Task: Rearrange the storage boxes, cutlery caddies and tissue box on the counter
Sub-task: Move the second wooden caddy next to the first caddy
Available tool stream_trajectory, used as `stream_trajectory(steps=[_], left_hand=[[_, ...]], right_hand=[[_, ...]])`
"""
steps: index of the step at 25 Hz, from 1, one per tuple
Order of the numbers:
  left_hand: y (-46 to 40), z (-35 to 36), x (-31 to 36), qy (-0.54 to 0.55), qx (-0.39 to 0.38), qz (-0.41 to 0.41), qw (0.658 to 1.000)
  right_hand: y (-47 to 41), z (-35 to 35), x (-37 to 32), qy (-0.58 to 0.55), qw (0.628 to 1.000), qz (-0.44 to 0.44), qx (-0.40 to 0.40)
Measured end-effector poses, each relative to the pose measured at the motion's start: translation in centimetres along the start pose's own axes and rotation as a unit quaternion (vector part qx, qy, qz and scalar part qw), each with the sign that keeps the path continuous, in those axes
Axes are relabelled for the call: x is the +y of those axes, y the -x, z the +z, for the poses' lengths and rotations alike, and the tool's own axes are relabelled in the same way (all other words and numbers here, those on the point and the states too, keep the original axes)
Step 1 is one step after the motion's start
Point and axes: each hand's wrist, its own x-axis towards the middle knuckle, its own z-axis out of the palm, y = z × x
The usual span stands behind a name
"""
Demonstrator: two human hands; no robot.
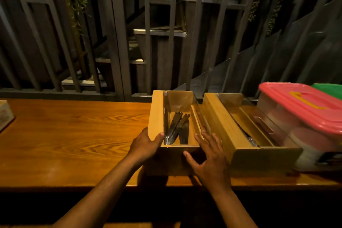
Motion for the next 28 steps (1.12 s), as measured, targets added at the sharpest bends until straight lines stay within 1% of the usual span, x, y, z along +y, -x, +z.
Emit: stream_trajectory(steps=[4,9,12,15,18,21,23,28], left_hand=[[0.2,0.5,0.3,0.006,-0.004,-0.002,1.0],[0.4,0.7,0.8,0.004,0.001,-0.01,1.0],[1.2,1.2,1.1,-0.026,0.052,0.007,0.998],[3.1,1.5,1.3,-0.089,0.123,0.058,0.987],[5.3,0.8,0.7,-0.137,0.13,0.094,0.978],[7.5,-2.0,-0.3,-0.199,0.146,0.127,0.961],[8.7,-5.0,-1.3,-0.256,0.173,0.138,0.941],[10.8,-14.2,-6.1,-0.333,0.24,0.111,0.905]], right_hand=[[-0.1,-0.3,1.1,0.029,0.999,-0.023,0.009],[-0.2,-0.3,1.2,-0.013,1.0,-0.024,-0.002],[-0.2,-0.4,1.3,-0.013,1.0,-0.021,-0.014],[0.0,-0.9,1.4,0.005,0.999,-0.038,-0.036],[-0.4,-1.9,0.6,0.05,0.997,-0.041,-0.033],[-0.8,-2.0,-2.5,0.037,0.998,-0.036,-0.045],[-0.7,-1.2,-5.8,0.008,0.996,-0.064,-0.058],[0.2,3.0,-15.6,-0.057,0.985,-0.15,-0.062]])
